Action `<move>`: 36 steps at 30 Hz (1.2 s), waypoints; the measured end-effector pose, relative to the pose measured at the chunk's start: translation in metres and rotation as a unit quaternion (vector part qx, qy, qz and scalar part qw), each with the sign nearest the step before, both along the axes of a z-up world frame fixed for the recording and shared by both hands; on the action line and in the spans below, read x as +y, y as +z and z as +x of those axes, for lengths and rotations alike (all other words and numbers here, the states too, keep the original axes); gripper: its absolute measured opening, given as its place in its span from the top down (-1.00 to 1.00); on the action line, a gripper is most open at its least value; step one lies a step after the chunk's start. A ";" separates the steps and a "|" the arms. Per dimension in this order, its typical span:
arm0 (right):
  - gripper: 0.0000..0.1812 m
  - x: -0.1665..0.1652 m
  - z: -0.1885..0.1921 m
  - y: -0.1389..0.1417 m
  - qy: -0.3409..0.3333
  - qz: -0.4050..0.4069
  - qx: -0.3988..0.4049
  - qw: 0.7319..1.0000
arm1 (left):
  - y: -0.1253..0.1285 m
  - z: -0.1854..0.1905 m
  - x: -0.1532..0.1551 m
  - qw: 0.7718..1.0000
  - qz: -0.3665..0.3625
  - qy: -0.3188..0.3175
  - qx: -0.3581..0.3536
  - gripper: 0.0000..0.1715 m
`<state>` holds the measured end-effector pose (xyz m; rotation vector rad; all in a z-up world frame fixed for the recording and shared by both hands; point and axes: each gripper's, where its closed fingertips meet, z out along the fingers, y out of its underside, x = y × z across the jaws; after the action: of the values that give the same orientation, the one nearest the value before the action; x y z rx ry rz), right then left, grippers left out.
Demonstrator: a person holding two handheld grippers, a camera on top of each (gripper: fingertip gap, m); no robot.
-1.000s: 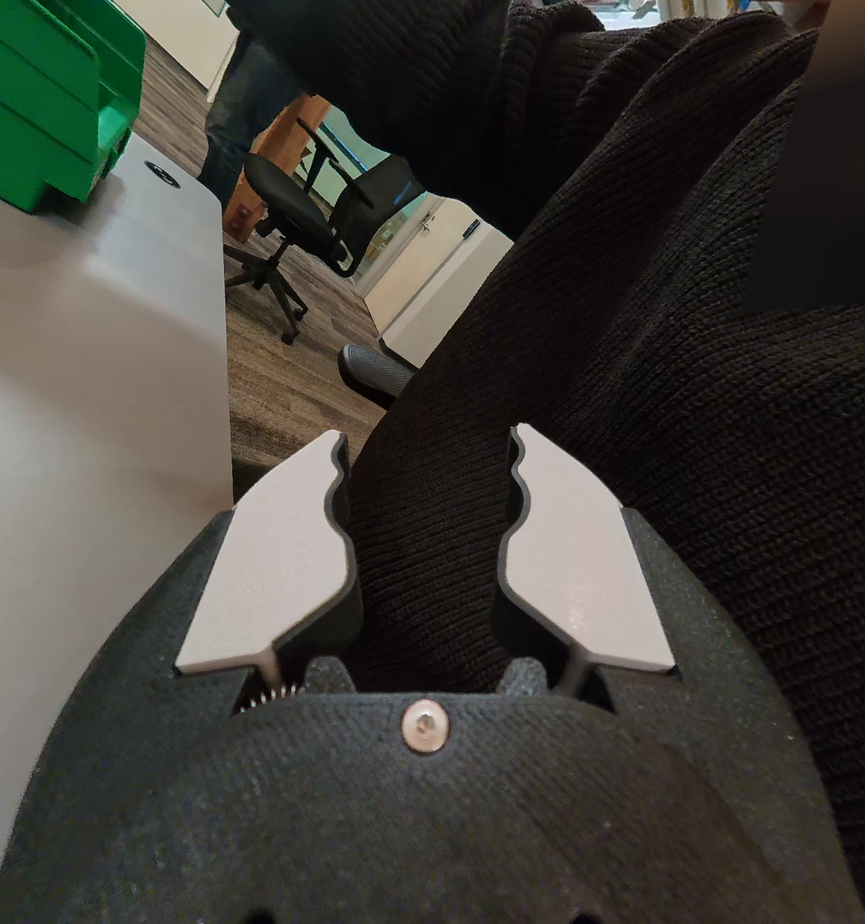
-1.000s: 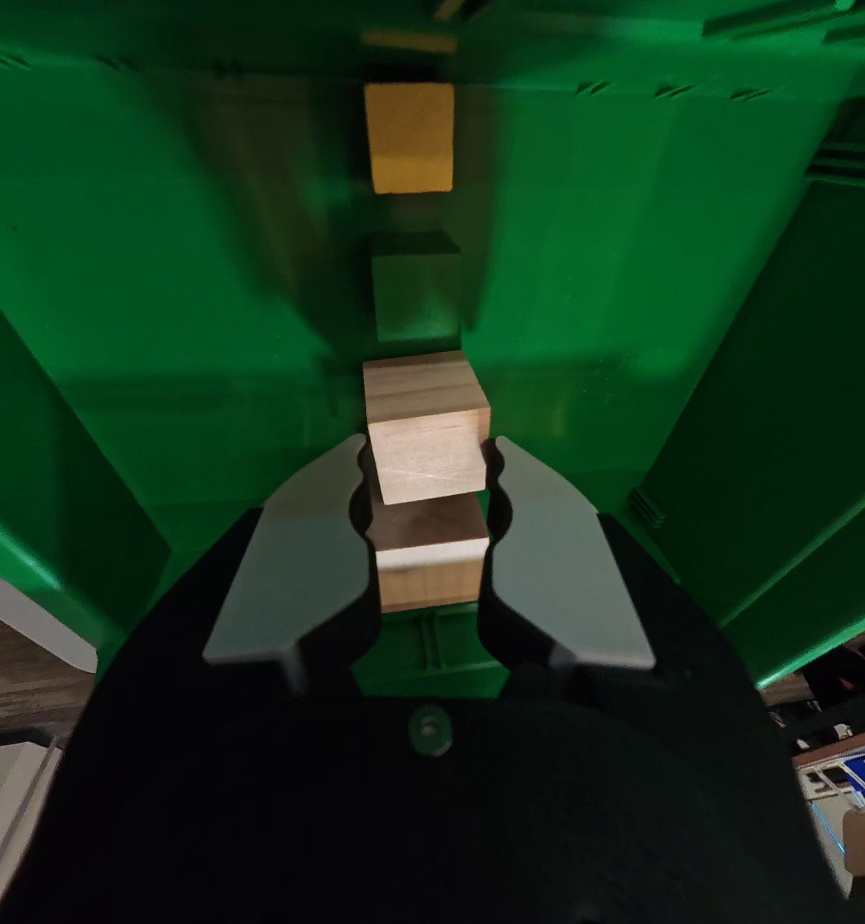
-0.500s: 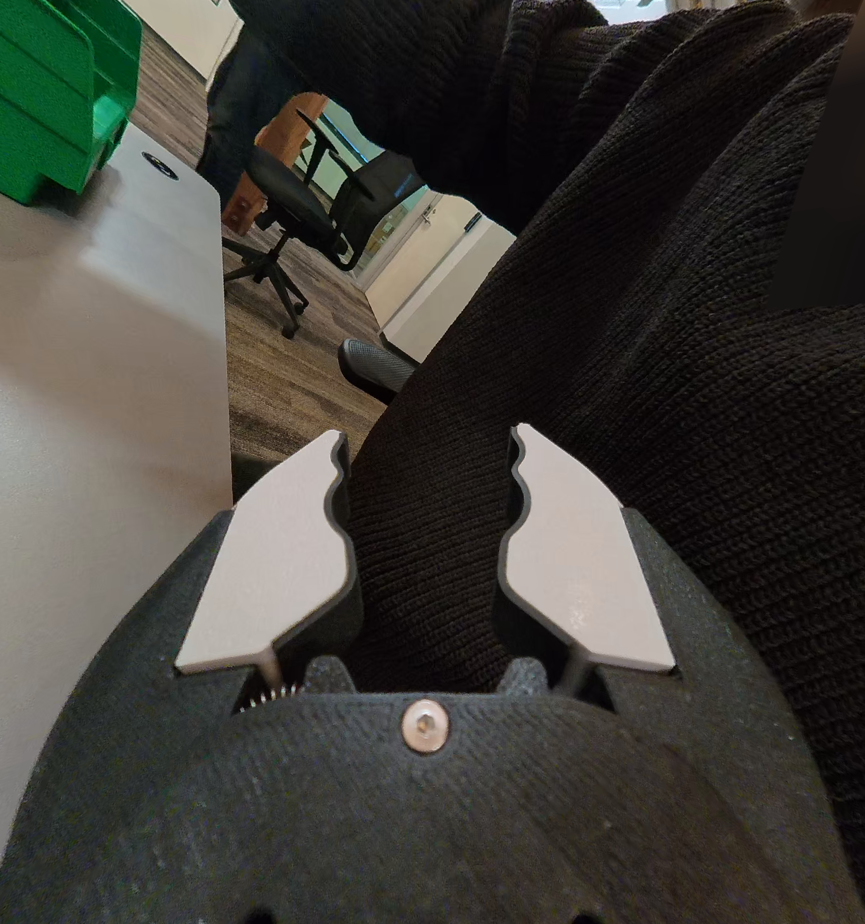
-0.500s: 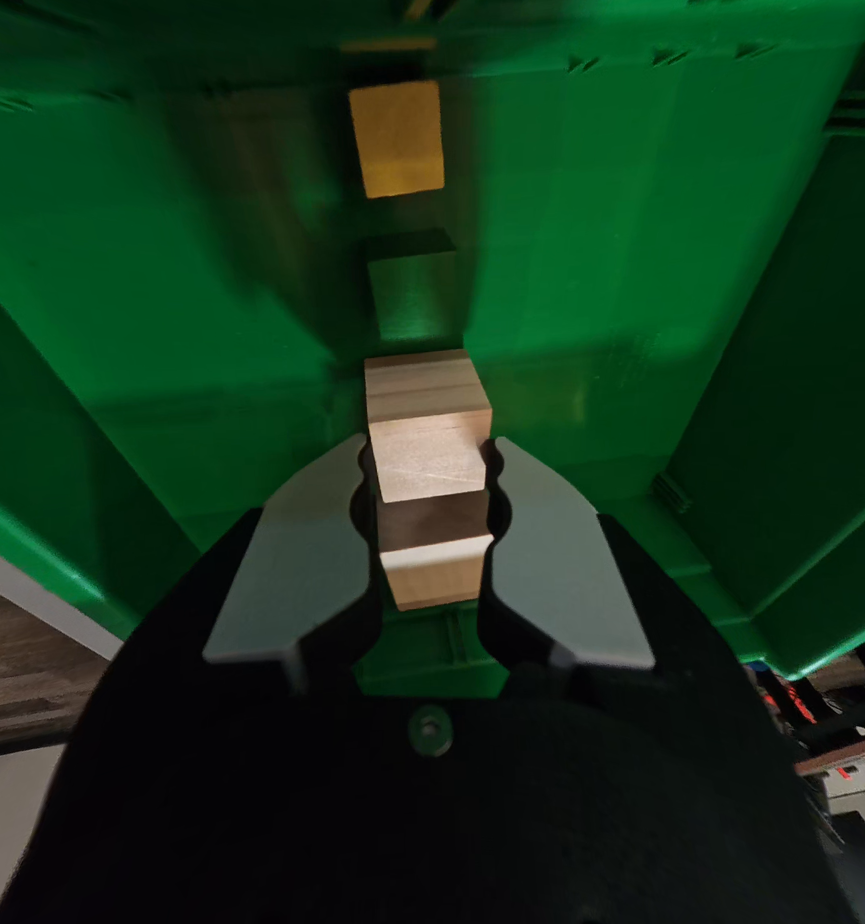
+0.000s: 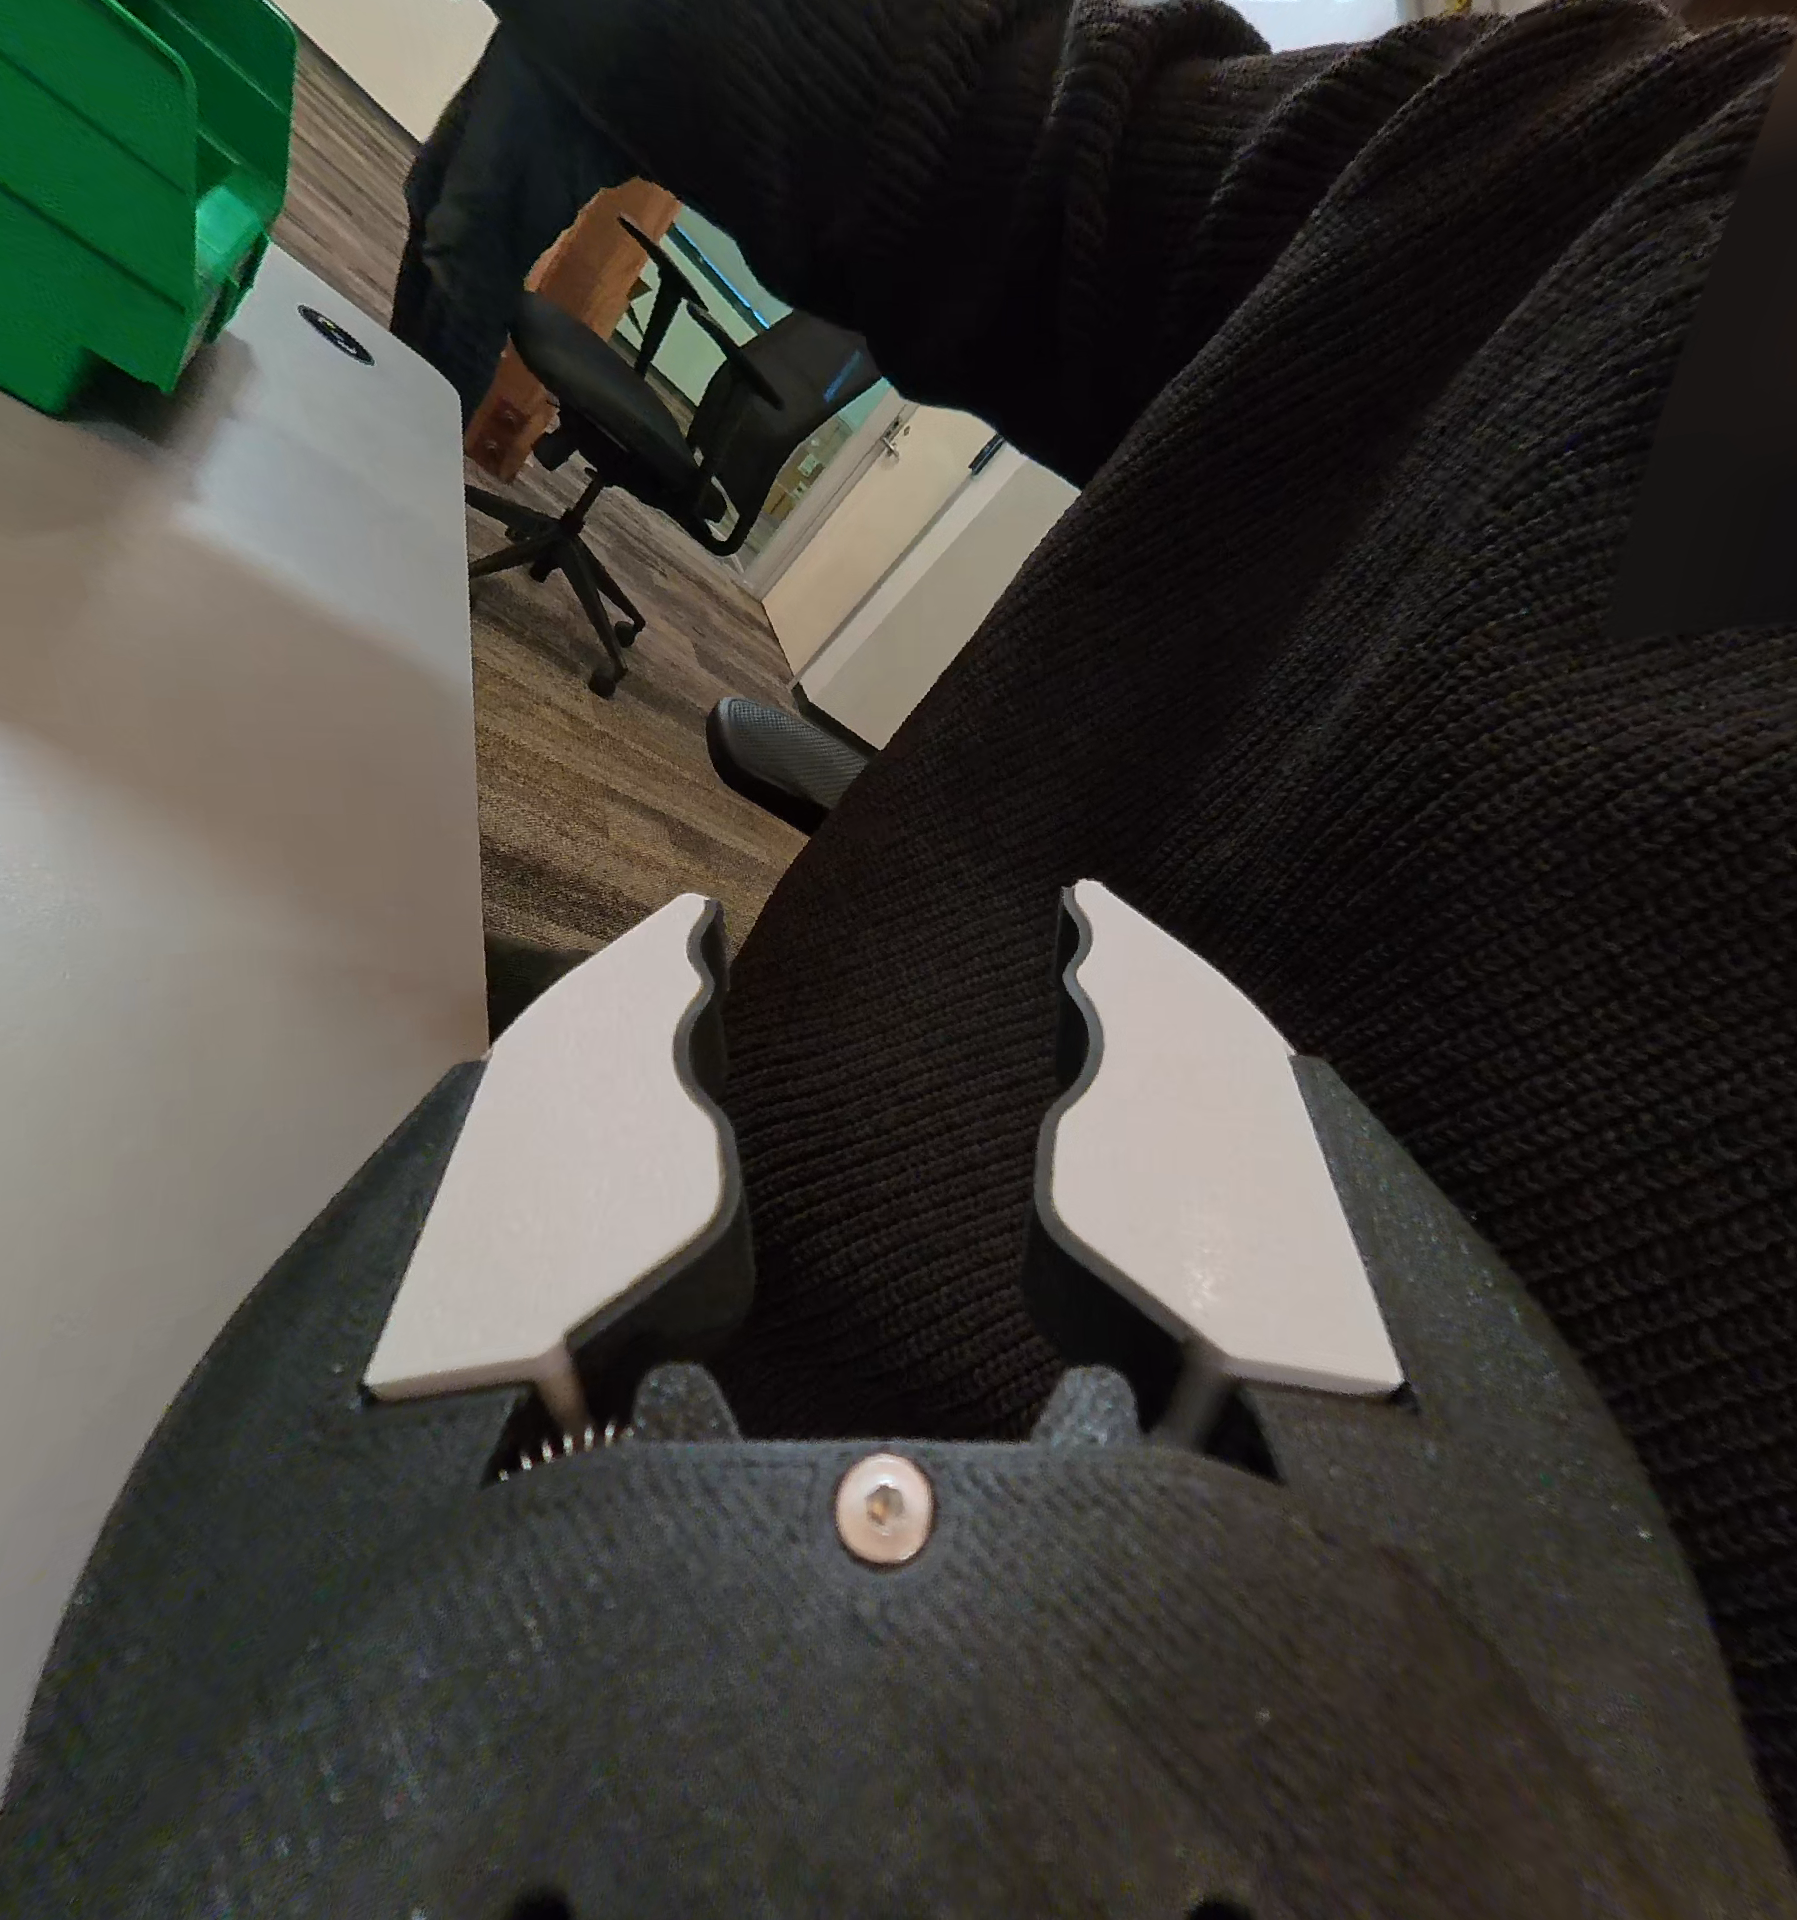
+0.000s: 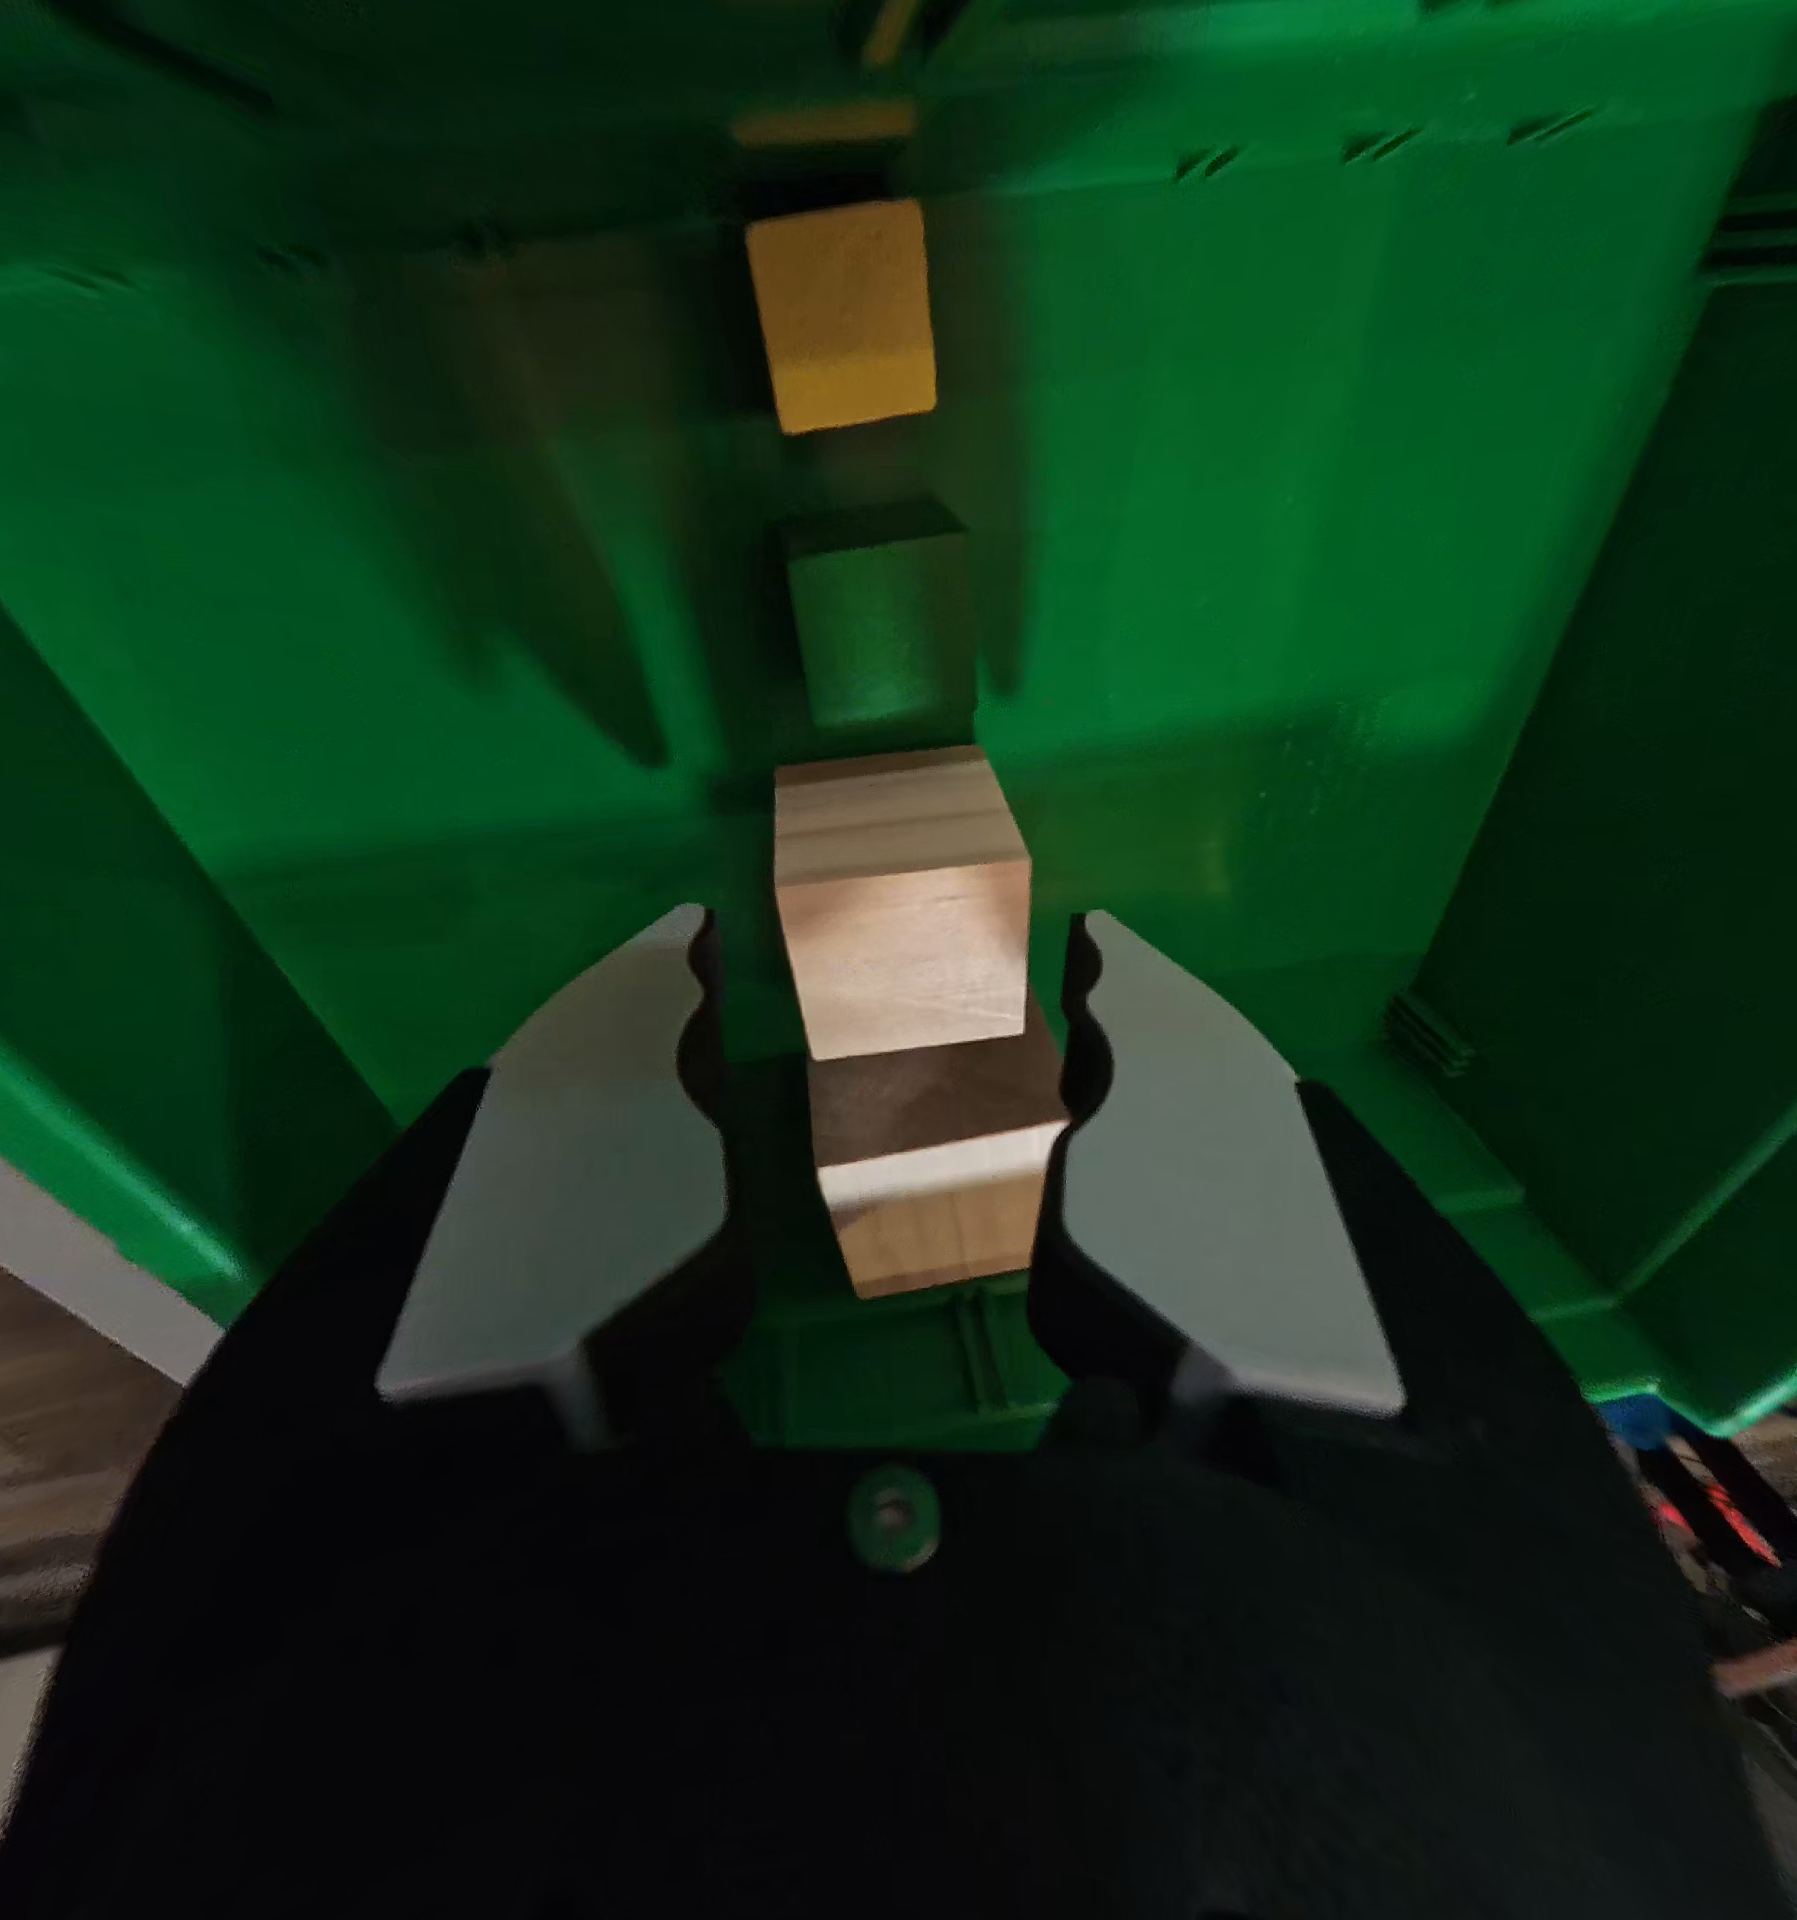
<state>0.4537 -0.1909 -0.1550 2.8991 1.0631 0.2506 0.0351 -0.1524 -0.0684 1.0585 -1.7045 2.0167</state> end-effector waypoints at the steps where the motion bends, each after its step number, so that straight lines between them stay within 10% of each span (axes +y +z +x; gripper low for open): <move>1: 0.28 0.001 -0.002 0.004 -0.006 0.011 0.008 1.000 | 0.000 0.000 0.000 1.000 0.000 0.001 0.000 0.27; 9: 0.25 0.044 -0.032 0.103 -0.093 0.276 0.074 0.954 | 0.003 0.004 0.004 1.000 0.007 0.021 -0.016 0.28; 16: 0.02 0.064 -0.134 0.217 -0.174 0.612 0.144 0.758 | -0.005 0.024 0.022 0.988 0.080 0.123 -0.045 0.13; 20: 0.67 0.066 -0.195 0.197 -0.163 0.681 0.053 0.712 | -0.002 0.036 0.042 0.968 0.123 0.203 -0.078 0.19; 23: 0.20 0.070 -0.227 0.203 -0.218 0.798 0.048 0.559 | 0.005 0.042 0.064 0.946 0.143 0.272 -0.107 0.22; 27: 0.34 0.110 -0.287 0.156 -0.277 0.725 0.197 0.599 | 0.008 0.044 0.087 0.910 0.197 0.338 -0.136 0.07; 30: 0.59 0.115 -0.316 0.158 -0.268 0.724 0.277 0.571 | 0.018 0.045 0.101 0.874 0.223 0.401 -0.159 0.18; 36: 1.00 0.103 -0.317 0.169 -0.266 0.757 0.206 0.560 | 0.024 0.042 0.100 0.848 0.251 0.442 -0.153 0.32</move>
<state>0.1369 -0.0875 0.0141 4.6898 -0.8233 0.7660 0.0766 -0.0527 -0.0449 2.1076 -2.2528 2.3750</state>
